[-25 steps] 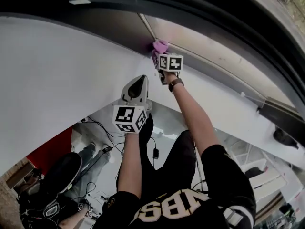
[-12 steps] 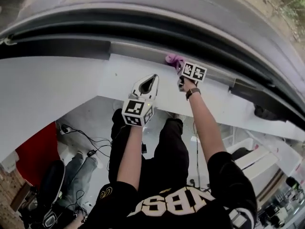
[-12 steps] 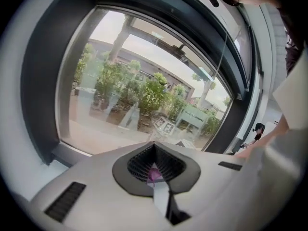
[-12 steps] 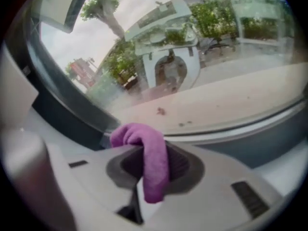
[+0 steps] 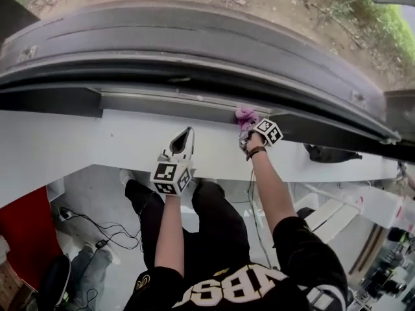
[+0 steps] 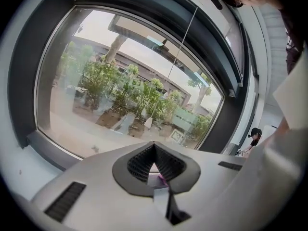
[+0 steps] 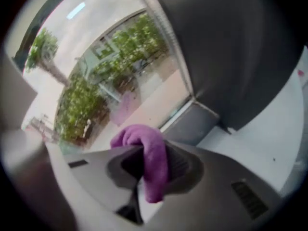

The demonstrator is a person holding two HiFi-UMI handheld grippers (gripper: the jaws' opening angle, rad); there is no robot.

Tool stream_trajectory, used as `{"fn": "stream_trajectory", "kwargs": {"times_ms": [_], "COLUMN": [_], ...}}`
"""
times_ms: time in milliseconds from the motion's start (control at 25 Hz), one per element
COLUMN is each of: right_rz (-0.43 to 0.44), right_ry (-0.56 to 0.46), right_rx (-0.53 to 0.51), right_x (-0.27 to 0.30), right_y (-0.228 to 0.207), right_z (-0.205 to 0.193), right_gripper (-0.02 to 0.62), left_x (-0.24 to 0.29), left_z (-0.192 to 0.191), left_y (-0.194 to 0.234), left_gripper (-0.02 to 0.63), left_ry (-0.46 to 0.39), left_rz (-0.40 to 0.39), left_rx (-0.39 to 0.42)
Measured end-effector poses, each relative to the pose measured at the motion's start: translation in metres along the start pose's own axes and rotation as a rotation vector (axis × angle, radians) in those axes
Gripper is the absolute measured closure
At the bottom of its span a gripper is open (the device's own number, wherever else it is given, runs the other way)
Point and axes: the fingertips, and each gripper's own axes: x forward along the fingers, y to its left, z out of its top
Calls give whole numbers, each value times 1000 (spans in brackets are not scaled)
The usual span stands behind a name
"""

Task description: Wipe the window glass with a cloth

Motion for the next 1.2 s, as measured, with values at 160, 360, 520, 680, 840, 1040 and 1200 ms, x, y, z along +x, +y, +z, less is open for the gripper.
{"fn": "stream_trajectory", "kwargs": {"times_ms": [160,360,520,680,840,1040,1200], "right_rz": [7,153,265,339,392,417,462], "right_ry": [10,6,-11,-161,-374,-623,-768], "right_rx": [-65,-144,-199,-326,-446,-715,-798], "right_x": [-40,-121,-214,-297,-389,-493,-553], "right_y": [-4,57,117,194,269,357,400], "right_z": [8,-18,-60,-65,-53,-16,12], "right_gripper": [514,514,514,514,514,514,514], "left_x": [-13,-21,-52,-80,-105,-127,-138], "left_z": [7,52,98,155,214,291,336], "left_y": [-31,-69,-97,-124,-157,-202,-228], "left_gripper": [588,588,588,588,588,588,588], "left_ry": [-6,-26,-31,-44,-95,-225,-318], "left_rz": [-19,-127,-204,-304,-379,-401,-396], "left_rx": [-32,-6,17,131,281,403,431]}}
